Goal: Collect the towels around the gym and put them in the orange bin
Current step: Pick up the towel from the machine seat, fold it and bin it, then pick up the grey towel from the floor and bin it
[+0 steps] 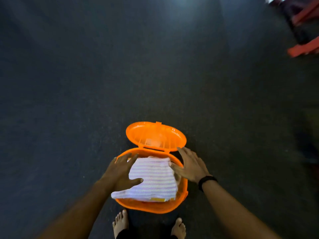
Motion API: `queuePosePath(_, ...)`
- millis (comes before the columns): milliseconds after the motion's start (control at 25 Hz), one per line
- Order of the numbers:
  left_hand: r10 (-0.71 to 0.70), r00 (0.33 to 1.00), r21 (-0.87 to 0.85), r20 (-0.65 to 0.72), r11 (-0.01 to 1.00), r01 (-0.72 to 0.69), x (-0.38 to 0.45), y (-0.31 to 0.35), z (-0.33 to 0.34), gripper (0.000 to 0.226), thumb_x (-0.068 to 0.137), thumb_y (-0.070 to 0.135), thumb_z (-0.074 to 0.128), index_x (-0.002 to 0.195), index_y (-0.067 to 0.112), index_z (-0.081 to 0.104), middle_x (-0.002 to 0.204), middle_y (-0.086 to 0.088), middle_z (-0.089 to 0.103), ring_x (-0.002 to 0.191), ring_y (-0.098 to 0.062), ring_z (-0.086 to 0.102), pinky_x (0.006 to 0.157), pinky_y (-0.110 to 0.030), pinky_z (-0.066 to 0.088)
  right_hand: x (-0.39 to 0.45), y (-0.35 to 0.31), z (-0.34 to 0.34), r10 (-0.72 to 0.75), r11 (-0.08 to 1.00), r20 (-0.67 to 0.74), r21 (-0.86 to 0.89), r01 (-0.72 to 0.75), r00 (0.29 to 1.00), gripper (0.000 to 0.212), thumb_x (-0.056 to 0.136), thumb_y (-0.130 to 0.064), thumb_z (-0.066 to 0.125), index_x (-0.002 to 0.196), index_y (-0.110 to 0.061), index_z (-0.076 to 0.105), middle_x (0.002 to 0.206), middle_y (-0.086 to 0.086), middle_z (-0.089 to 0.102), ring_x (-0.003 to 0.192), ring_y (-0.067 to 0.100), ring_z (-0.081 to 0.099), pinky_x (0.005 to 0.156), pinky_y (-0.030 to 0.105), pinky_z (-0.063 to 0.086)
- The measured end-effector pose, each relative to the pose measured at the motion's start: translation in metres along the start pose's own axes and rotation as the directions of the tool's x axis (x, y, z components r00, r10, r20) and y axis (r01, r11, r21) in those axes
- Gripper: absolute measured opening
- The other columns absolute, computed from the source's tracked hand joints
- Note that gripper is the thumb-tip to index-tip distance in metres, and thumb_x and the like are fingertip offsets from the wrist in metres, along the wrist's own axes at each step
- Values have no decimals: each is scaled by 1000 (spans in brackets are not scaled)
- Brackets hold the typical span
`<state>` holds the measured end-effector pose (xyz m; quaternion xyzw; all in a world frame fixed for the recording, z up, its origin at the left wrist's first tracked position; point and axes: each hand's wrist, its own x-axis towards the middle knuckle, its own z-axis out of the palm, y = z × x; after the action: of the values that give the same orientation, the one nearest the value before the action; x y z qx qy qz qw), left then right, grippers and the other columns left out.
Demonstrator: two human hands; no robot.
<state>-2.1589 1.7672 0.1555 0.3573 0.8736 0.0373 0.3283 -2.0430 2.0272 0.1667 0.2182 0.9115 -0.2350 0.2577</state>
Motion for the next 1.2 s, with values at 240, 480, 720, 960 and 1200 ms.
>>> queuePosePath(240,26,962,-118,-271,991,-60,-63,117,-195,113,59,87,31,153,26,15,156,-3,26,142,-21,28,115,-43,27,-107,-32,-214,8,991,-213,130,20,977,81,83,-70,49,149,-29,25,156,0,25,142,22,27,111,44,32)
queuePosePath(480,82,864,-139,-496,975,-172,-125,219,-362,94,78,70,56,152,26,19,152,-4,31,135,-23,37,107,-42,38,-223,-38,-393,19,985,-432,161,56,902,80,83,-70,47,148,-27,28,154,4,29,138,25,34,106,46,35)
queuePosePath(720,208,777,-95,-594,941,-324,-164,304,-465,92,78,70,55,152,28,19,154,-6,29,136,-27,36,106,-47,39,-327,-13,-490,102,989,-601,147,-15,793,87,80,-74,47,148,-25,26,153,6,30,138,26,35,108,48,35)
queuePosePath(960,420,715,21,-558,869,-494,-177,383,-508,111,62,91,40,151,27,20,155,-6,27,138,-29,35,108,-50,37,-424,18,-518,284,958,-679,226,-176,677,92,78,-76,47,149,-22,25,154,6,29,139,25,34,110,44,34)
queuePosePath(1200,706,581,192,-404,687,-701,-219,481,-508,101,71,81,51,150,26,23,154,-5,31,137,-26,36,107,-49,39,-575,39,-472,542,836,-722,411,-363,430,94,76,-79,44,148,-21,28,153,7,31,138,26,35,110,46,34)
